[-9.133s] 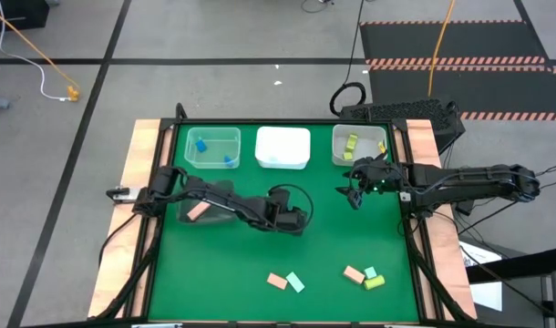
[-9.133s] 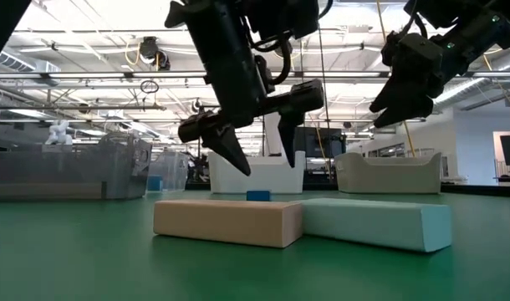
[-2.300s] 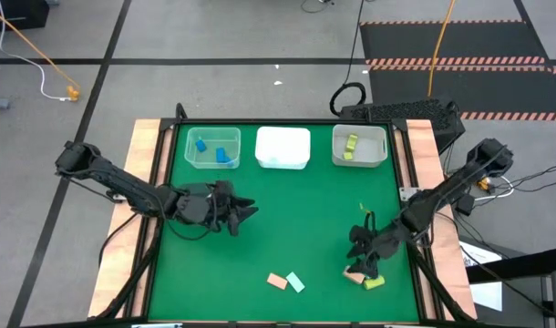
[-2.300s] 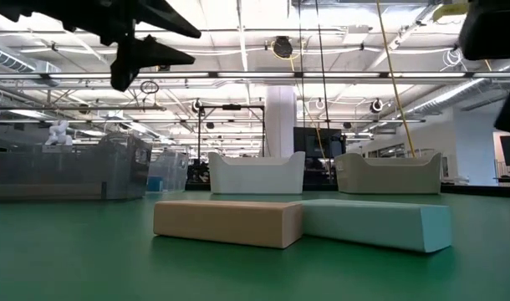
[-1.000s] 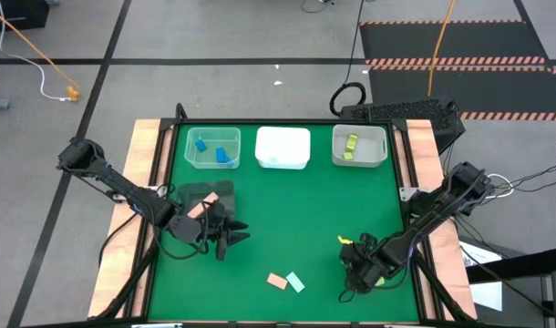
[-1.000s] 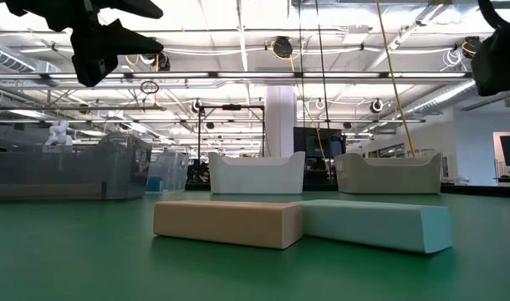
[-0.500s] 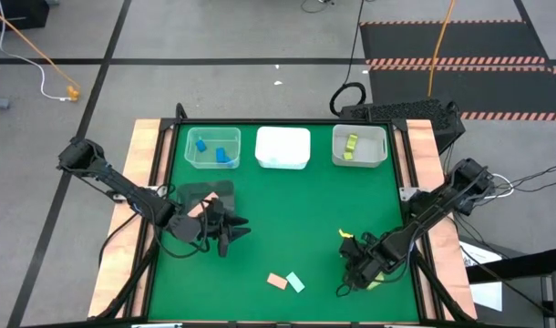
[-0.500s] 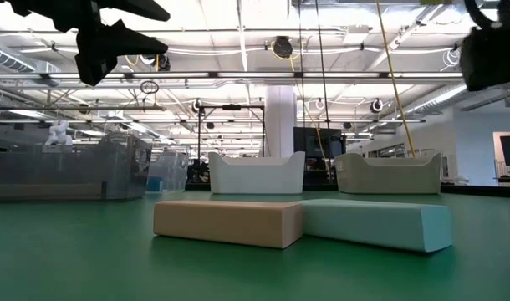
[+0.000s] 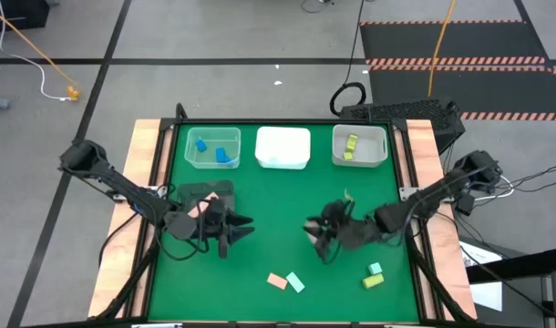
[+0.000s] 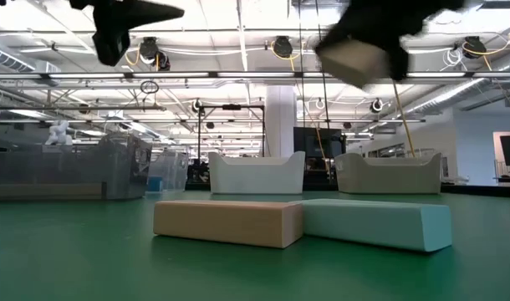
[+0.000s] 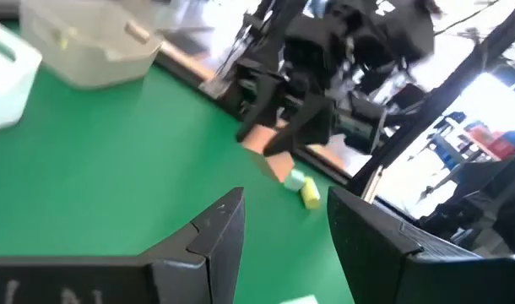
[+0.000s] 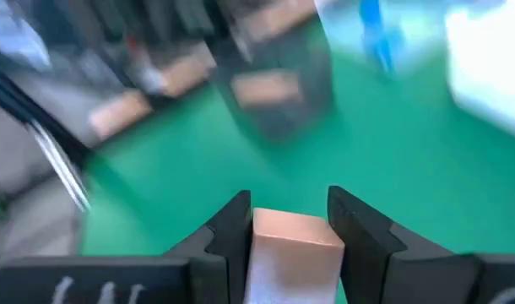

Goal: Sort & place blocks by color
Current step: Put the light brown block into the black bin

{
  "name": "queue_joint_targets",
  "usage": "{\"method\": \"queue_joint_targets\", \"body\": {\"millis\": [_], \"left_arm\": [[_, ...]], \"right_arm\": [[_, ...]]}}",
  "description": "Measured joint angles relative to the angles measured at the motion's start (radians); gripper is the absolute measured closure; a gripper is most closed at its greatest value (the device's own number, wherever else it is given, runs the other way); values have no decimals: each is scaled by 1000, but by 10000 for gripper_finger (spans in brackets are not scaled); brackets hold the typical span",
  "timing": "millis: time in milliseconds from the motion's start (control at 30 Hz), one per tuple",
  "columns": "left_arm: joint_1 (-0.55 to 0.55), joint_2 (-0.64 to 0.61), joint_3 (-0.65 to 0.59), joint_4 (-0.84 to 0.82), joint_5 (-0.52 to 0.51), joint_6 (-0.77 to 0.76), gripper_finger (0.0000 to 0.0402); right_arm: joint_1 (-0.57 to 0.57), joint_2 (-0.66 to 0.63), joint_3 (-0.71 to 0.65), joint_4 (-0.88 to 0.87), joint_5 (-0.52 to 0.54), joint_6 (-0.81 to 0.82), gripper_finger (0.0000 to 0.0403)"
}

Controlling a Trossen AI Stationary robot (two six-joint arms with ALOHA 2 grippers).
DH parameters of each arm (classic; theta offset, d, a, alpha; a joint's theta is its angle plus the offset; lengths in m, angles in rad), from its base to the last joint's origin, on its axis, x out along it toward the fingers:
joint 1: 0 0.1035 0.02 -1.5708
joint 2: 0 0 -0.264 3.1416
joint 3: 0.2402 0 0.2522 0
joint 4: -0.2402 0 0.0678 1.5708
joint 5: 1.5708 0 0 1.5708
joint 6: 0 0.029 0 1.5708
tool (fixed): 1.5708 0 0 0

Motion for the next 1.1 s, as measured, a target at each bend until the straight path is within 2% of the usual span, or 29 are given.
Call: {"method": "queue_joint_targets", "body": {"millis": [167, 333, 567, 833, 933, 1100], "left_arm": [[18, 44, 0, 142, 0, 89, 231], [64, 65, 0, 171, 1, -26, 216], [136, 65, 6, 179, 0, -42, 144], [224, 65, 94, 161, 2, -60, 61], [247, 65, 113, 158, 3, -50, 46], [278, 95, 134, 158, 40, -67, 47]], "right_arm": [[-96, -2, 0, 382, -23, -263, 289], [-179, -2, 0, 604, -179, -388, 289], [-279, -2, 1, 623, -312, -394, 289], [-363, -2, 1, 667, -369, -394, 289], [-387, -2, 1, 677, -368, -394, 289], [-419, -2, 1, 731, -368, -388, 289]]}}
